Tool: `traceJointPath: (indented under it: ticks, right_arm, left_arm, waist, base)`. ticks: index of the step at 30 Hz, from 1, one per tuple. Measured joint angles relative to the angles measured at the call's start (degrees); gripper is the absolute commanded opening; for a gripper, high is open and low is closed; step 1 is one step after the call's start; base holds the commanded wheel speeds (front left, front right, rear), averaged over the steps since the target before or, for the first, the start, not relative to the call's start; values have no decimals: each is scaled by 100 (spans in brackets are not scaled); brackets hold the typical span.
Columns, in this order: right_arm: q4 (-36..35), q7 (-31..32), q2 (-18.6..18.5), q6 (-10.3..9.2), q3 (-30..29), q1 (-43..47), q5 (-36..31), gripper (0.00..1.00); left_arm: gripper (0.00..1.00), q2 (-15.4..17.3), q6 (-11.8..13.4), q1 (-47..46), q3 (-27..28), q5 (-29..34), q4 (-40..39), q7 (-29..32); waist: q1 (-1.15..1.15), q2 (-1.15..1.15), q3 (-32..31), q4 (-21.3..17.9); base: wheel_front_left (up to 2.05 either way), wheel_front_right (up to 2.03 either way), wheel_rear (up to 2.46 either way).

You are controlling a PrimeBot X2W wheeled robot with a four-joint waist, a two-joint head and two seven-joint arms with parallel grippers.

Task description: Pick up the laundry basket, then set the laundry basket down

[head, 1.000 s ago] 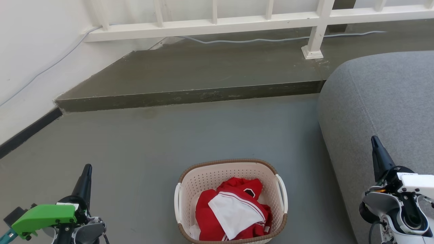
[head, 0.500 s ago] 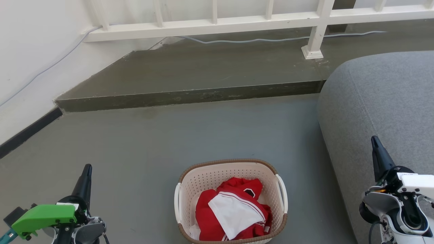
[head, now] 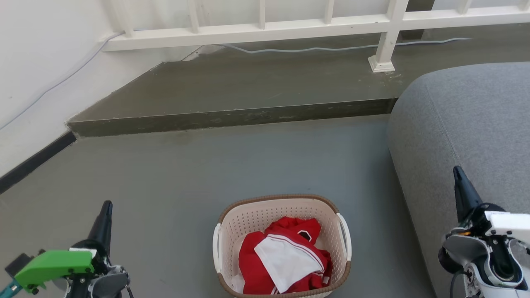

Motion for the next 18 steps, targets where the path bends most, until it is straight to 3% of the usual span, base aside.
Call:
traceJointPath:
  ticks: [1,3,4,5,18]
  right_arm:
    - [21,-1,5,-7,1,11,2,100]
    - [133,-1,62,-24,7,99,3,100]
    - [197,-1,96,-25,13,165,3,0]
    - [260,-1,126,-25,18,229,3,100]
    - [132,-131,159,-25,178,292,30,100]
  left_arm:
    - [100,-1,1,6,-7,0,22,-1]
    - [100,-34,2,86,-30,0,138,-1]
    - [0,-65,2,138,-40,0,212,-1]
    - [100,-100,3,193,-49,0,268,-2]
    - [100,-132,4,243,-103,2,225,-169]
  waist:
    - [0,0,0,0]
    - [0,0,0,0]
    - [0,0,0,0]
    - [0,0,0,0]
    - [0,0,11,1]
  base:
    - [0,0,0]
    - [0,0,0]
    - [0,0,0]
    - [0,0,0]
    - [0,0,0]
